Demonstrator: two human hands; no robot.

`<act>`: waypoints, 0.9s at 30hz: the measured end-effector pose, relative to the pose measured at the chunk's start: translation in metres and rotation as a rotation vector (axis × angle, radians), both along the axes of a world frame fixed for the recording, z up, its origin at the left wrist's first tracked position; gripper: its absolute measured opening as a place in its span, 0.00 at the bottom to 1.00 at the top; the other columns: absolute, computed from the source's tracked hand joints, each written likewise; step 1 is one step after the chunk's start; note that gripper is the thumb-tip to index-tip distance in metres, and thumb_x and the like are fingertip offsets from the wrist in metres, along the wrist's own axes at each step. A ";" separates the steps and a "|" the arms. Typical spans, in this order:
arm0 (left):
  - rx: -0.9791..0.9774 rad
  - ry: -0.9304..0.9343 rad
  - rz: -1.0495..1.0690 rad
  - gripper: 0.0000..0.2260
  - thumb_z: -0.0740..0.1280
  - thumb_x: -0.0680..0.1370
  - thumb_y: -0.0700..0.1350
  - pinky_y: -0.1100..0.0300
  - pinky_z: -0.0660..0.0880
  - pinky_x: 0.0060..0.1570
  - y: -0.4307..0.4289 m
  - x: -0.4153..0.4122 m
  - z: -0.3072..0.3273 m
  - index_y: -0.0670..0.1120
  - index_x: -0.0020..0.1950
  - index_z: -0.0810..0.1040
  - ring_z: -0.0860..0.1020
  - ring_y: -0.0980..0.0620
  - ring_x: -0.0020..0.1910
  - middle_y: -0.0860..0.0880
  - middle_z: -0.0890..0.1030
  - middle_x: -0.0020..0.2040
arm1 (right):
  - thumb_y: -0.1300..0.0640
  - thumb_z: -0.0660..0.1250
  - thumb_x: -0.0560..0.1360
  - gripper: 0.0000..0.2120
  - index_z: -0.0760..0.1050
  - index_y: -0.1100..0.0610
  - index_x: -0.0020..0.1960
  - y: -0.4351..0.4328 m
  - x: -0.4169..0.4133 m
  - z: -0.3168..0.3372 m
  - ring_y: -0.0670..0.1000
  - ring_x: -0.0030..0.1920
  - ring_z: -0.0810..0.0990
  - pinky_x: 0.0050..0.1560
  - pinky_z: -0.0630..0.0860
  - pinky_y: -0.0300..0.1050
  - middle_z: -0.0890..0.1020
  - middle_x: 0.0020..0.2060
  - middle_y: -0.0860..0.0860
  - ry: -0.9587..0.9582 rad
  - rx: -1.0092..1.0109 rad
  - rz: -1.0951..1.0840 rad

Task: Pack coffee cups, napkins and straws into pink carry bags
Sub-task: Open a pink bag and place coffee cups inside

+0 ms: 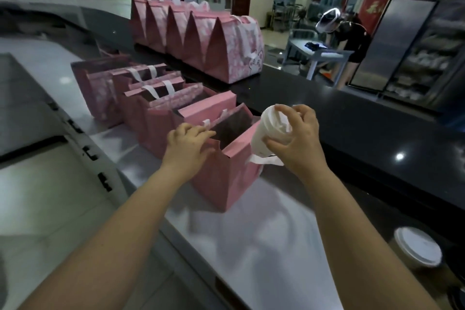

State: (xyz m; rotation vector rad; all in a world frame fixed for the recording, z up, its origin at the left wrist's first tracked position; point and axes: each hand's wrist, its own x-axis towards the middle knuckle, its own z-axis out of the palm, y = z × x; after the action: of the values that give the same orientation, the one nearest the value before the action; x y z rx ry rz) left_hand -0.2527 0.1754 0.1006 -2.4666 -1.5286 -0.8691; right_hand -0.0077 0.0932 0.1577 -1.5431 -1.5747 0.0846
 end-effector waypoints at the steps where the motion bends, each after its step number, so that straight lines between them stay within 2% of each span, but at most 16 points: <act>1: -0.012 0.043 -0.005 0.17 0.70 0.75 0.45 0.48 0.63 0.58 0.006 -0.002 -0.002 0.52 0.64 0.79 0.70 0.41 0.61 0.51 0.78 0.64 | 0.56 0.76 0.66 0.32 0.70 0.40 0.66 0.006 -0.004 0.002 0.49 0.67 0.61 0.61 0.64 0.40 0.61 0.65 0.46 0.001 0.001 0.001; 4: -0.050 0.143 0.010 0.18 0.68 0.74 0.38 0.51 0.58 0.56 0.019 0.001 -0.005 0.55 0.60 0.80 0.70 0.43 0.62 0.55 0.78 0.65 | 0.57 0.77 0.66 0.33 0.70 0.42 0.67 0.016 -0.012 0.004 0.51 0.67 0.61 0.62 0.63 0.41 0.62 0.66 0.49 -0.021 0.006 0.000; 6: -0.043 0.165 0.012 0.14 0.70 0.73 0.41 0.52 0.56 0.55 0.023 0.005 -0.004 0.56 0.56 0.81 0.71 0.46 0.60 0.56 0.80 0.58 | 0.56 0.77 0.66 0.33 0.70 0.42 0.67 0.017 -0.013 0.000 0.51 0.68 0.61 0.62 0.63 0.41 0.62 0.66 0.49 -0.041 0.011 -0.006; 9: 0.007 0.095 -0.013 0.09 0.72 0.73 0.43 0.51 0.57 0.54 0.024 0.015 -0.007 0.53 0.52 0.82 0.75 0.44 0.53 0.52 0.82 0.49 | 0.56 0.77 0.66 0.34 0.69 0.40 0.67 0.012 -0.005 -0.003 0.50 0.68 0.60 0.61 0.64 0.42 0.61 0.66 0.47 -0.054 -0.002 -0.026; 12: 0.019 0.100 -0.029 0.07 0.70 0.74 0.41 0.51 0.58 0.54 0.017 0.026 -0.007 0.52 0.46 0.84 0.75 0.43 0.50 0.50 0.82 0.45 | 0.57 0.77 0.66 0.34 0.69 0.41 0.67 0.005 0.007 0.001 0.50 0.68 0.60 0.61 0.64 0.43 0.61 0.66 0.47 -0.073 0.004 -0.061; 16: 0.092 0.042 -0.141 0.05 0.73 0.72 0.39 0.46 0.65 0.56 -0.005 0.052 -0.004 0.49 0.43 0.85 0.77 0.42 0.45 0.49 0.82 0.42 | 0.57 0.77 0.66 0.34 0.68 0.40 0.67 -0.012 0.029 0.009 0.51 0.68 0.60 0.61 0.63 0.43 0.61 0.66 0.47 -0.113 0.003 -0.140; 19: 0.184 -0.032 -0.256 0.05 0.75 0.71 0.40 0.47 0.69 0.52 -0.024 0.081 -0.002 0.50 0.42 0.85 0.78 0.45 0.42 0.51 0.81 0.39 | 0.56 0.77 0.66 0.34 0.68 0.40 0.67 -0.036 0.051 0.008 0.52 0.69 0.59 0.61 0.65 0.45 0.60 0.67 0.46 -0.132 -0.009 -0.229; 23: 0.151 -0.059 -0.365 0.05 0.74 0.71 0.41 0.52 0.61 0.48 -0.051 0.129 0.000 0.50 0.42 0.85 0.78 0.48 0.38 0.52 0.81 0.39 | 0.55 0.76 0.66 0.33 0.69 0.40 0.66 -0.079 0.080 0.005 0.51 0.69 0.60 0.61 0.64 0.44 0.60 0.68 0.47 -0.082 0.016 -0.329; 27: 0.035 -0.054 -0.465 0.07 0.67 0.75 0.40 0.53 0.61 0.49 -0.085 0.184 -0.002 0.49 0.47 0.83 0.77 0.48 0.43 0.51 0.80 0.44 | 0.55 0.76 0.66 0.33 0.69 0.40 0.66 -0.124 0.106 0.015 0.50 0.69 0.59 0.61 0.62 0.42 0.60 0.68 0.47 -0.065 0.010 -0.435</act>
State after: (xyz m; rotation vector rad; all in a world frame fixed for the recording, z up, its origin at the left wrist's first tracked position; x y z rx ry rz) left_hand -0.0683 0.0900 0.0986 -2.8411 -0.9471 -1.0186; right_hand 0.0984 -0.0311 0.1727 -1.8600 -1.2517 -0.2175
